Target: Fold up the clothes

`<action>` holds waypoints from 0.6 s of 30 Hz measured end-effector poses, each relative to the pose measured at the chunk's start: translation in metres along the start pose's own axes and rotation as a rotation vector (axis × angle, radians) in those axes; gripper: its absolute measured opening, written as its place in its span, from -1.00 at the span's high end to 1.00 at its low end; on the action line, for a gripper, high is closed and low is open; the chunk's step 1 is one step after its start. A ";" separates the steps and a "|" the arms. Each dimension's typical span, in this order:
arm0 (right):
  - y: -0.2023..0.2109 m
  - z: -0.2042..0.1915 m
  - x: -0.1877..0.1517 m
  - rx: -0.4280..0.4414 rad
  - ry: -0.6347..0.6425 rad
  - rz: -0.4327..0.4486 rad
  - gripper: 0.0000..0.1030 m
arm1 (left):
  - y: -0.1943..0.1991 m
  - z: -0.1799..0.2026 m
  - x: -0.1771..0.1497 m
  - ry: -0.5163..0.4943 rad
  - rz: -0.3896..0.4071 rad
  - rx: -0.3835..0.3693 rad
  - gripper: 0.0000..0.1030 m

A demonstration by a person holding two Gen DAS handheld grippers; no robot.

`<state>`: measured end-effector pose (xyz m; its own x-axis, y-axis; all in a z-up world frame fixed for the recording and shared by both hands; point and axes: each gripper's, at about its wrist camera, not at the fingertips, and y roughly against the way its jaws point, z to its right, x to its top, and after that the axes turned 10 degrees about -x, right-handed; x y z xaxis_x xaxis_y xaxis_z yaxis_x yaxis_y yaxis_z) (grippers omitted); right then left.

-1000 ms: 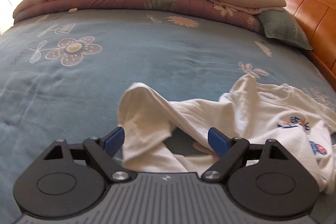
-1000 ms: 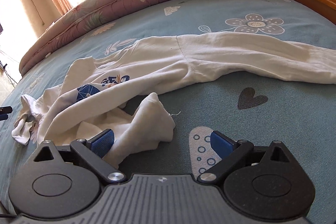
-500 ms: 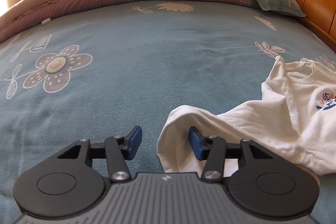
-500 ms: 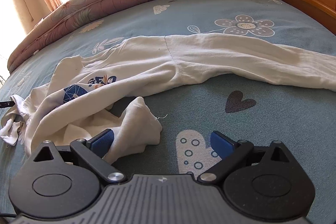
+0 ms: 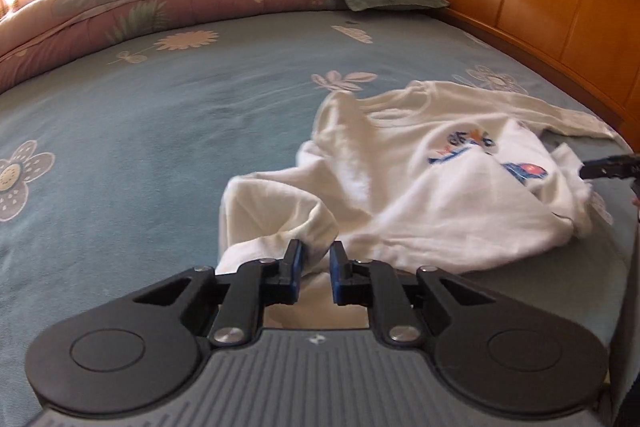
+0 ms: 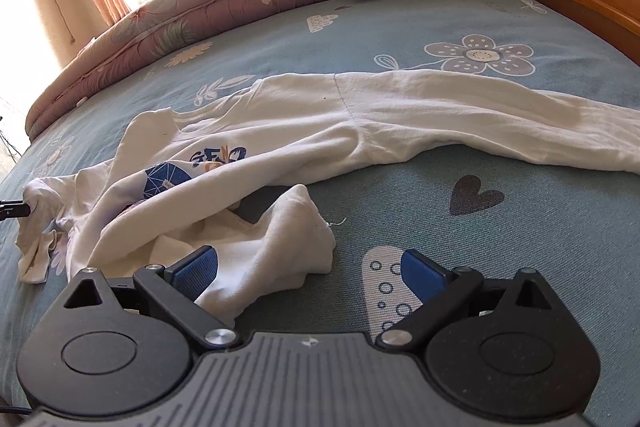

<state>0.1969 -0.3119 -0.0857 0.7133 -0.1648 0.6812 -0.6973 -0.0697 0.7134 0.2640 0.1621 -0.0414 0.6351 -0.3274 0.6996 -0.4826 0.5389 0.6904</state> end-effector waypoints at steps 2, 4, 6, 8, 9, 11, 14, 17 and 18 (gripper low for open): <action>0.004 -0.001 -0.001 0.005 0.001 0.009 -0.95 | -0.002 0.027 -0.004 -0.061 -0.046 -0.041 0.75; 0.009 0.000 -0.002 0.017 -0.007 0.019 -0.95 | -0.006 0.046 -0.010 -0.092 -0.084 -0.077 0.72; 0.014 0.002 -0.002 0.021 -0.013 0.027 -0.95 | -0.008 0.062 -0.016 -0.119 -0.114 -0.089 0.67; 0.019 0.004 -0.003 0.022 -0.018 0.035 -0.95 | -0.005 0.071 -0.020 -0.134 -0.120 -0.076 0.67; 0.022 0.006 -0.004 0.023 -0.022 0.041 -0.95 | -0.001 0.071 -0.021 -0.128 -0.113 -0.064 0.67; 0.027 0.010 -0.005 0.023 -0.029 0.051 -0.95 | 0.009 0.068 -0.021 -0.114 -0.094 -0.035 0.62; 0.031 0.017 -0.007 0.017 -0.047 0.055 -0.95 | 0.030 0.054 -0.016 -0.063 -0.046 0.030 0.40; 0.031 0.023 -0.010 0.015 -0.070 0.047 -0.96 | 0.046 0.029 -0.008 0.014 0.028 0.119 0.01; 0.031 0.024 -0.011 0.016 -0.077 0.045 -0.96 | 0.048 0.015 -0.005 0.079 0.055 0.155 -0.11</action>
<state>0.1660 -0.3357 -0.0748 0.6740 -0.2433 0.6975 -0.7301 -0.0757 0.6792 0.2292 0.1779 -0.0092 0.6474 -0.2359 0.7247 -0.6014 0.4260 0.6759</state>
